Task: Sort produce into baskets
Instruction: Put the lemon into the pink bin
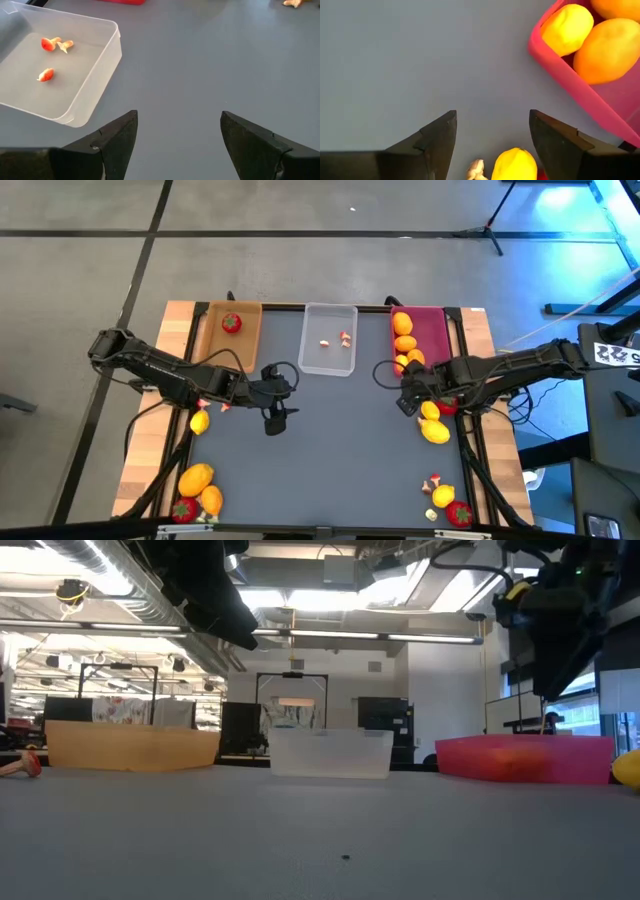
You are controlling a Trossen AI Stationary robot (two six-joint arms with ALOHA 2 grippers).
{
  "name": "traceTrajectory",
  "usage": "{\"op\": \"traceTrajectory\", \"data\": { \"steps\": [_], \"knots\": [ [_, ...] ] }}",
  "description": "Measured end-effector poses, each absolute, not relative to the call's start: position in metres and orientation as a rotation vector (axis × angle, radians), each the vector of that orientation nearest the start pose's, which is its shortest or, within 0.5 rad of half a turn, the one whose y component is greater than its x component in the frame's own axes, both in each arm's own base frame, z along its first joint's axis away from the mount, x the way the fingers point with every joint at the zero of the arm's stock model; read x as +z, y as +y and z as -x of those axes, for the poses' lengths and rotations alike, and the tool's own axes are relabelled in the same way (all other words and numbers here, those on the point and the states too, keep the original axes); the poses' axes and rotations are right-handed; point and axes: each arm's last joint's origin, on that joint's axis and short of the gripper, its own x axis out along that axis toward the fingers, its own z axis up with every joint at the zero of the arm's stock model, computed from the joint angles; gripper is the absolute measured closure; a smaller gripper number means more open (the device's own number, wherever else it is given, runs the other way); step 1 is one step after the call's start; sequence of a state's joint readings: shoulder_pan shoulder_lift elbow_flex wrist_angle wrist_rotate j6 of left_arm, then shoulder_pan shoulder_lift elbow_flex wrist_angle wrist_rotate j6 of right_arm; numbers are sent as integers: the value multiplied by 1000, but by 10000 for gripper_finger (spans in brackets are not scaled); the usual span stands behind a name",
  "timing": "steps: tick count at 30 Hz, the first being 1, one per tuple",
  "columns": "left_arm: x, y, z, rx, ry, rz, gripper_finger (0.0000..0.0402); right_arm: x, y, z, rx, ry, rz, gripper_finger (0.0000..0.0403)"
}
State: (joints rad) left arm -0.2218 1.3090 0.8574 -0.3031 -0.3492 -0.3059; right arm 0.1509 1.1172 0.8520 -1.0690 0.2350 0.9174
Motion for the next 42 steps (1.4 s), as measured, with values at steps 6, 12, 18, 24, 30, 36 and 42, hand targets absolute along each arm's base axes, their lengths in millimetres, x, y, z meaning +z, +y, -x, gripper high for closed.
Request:
{"op": "traceTrajectory", "data": {
  "steps": [6,12,18,24,30,36,42],
  "knots": [
    [241,-49,-263,234,695,89,123,240,21,-174,-646,1208,-561,93],
    [240,-49,-263,233,695,89,123,235,23,-177,-654,1257,-604,67],
    [240,-49,-263,233,696,90,123,217,27,-182,-651,1417,-643,80],
    [240,-49,-263,233,696,89,123,203,28,-188,-708,1504,-621,96],
    [240,-49,-263,233,696,89,123,189,29,-193,-748,1614,-603,109],
    [240,-49,-263,233,696,89,123,173,30,-197,-806,1733,-545,119],
    [240,-49,-263,233,697,89,123,158,31,-202,-807,1816,-483,123]
  ]
}}
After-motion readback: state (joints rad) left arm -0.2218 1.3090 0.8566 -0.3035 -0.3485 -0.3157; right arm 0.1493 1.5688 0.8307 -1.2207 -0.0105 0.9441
